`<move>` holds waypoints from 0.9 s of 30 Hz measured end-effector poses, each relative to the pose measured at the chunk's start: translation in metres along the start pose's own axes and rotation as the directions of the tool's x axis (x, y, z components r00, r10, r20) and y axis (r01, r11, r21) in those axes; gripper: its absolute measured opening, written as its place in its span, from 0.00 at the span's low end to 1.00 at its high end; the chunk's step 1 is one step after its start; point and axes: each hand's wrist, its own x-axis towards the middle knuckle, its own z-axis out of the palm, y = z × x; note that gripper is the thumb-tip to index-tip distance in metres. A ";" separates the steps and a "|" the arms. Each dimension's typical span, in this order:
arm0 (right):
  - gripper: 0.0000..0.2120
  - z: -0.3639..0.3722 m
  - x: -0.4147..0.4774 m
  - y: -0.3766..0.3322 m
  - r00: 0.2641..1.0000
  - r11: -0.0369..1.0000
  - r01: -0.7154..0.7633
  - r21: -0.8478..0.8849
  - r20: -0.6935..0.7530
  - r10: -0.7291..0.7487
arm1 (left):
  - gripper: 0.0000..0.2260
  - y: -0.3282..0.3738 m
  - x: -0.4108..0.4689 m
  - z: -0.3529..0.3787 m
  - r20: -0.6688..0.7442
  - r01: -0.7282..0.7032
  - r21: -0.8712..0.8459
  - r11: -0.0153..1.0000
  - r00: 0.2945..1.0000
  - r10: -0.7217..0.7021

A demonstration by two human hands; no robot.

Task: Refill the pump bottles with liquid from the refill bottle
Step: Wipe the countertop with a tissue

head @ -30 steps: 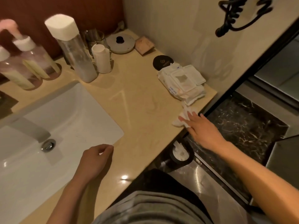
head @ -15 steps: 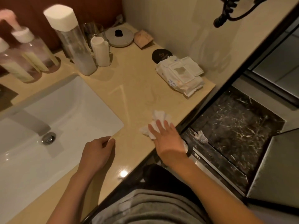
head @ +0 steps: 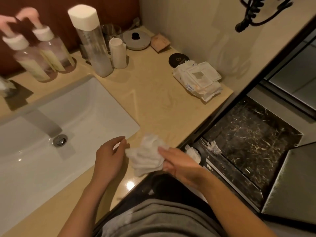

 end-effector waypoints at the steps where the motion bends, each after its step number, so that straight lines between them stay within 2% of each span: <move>1: 0.17 -0.002 0.001 0.001 1.000 0.972 0.021 0.235 -0.015 -0.018 | 0.13 0.002 -0.005 -0.003 -0.028 0.003 -0.061 0.998 1.000 -0.005; 3: 0.21 -0.005 0.002 0.005 0.995 0.845 0.099 0.525 -0.054 -0.083 | 0.12 0.006 -0.012 -0.007 0.023 0.035 -0.273 0.961 0.999 -0.030; 5: 0.23 -0.004 0.006 0.011 0.992 0.754 0.129 0.644 -0.087 -0.095 | 0.12 0.013 -0.022 -0.010 0.191 0.175 -0.508 0.843 0.978 -0.087; 6: 0.24 0.000 0.007 0.014 0.989 0.733 0.141 0.665 -0.118 -0.084 | 0.11 0.016 -0.027 -0.011 0.284 0.264 -0.570 0.778 0.952 -0.114; 9: 0.24 0.006 0.008 0.026 0.980 0.683 0.169 0.711 -0.193 -0.041 | 0.10 0.019 -0.038 -0.006 0.448 0.435 -0.594 0.677 0.877 -0.171; 12: 0.22 0.013 0.006 0.035 0.952 0.728 0.231 0.645 -0.303 -0.034 | 0.11 0.014 -0.043 -0.001 0.439 0.466 -0.584 0.665 0.870 -0.224; 16: 0.12 0.016 0.000 0.037 0.907 0.827 0.296 0.478 -0.413 -0.086 | 0.08 0.011 -0.048 0.003 0.360 0.376 -0.572 0.729 0.914 -0.189; 18: 0.11 0.015 -0.003 0.036 0.864 0.907 0.303 0.292 -0.486 -0.132 | 0.04 0.014 -0.049 0.003 0.294 0.308 -0.578 0.756 0.942 -0.159; 20: 0.08 0.010 -0.004 0.035 0.780 0.958 0.280 0.066 -0.598 -0.187 | 0.03 0.018 -0.050 0.003 0.200 0.234 -0.578 0.782 0.969 -0.143; 23: 0.06 0.003 -0.004 0.032 0.645 0.946 0.285 -0.154 -0.700 -0.308 | 0.04 0.027 -0.052 0.004 0.032 0.069 -0.511 0.857 0.998 -0.061; 25: 0.06 0.001 -0.002 0.030 0.531 0.909 0.299 -0.290 -0.741 -0.411 | 0.05 0.033 -0.053 0.008 -0.105 -0.081 -0.382 0.921 0.993 0.044; 27: 0.07 0.002 0.000 0.031 0.442 0.869 0.284 -0.406 -0.748 -0.495 | 0.06 0.040 -0.053 0.014 -0.198 -0.255 -0.182 0.950 0.956 0.218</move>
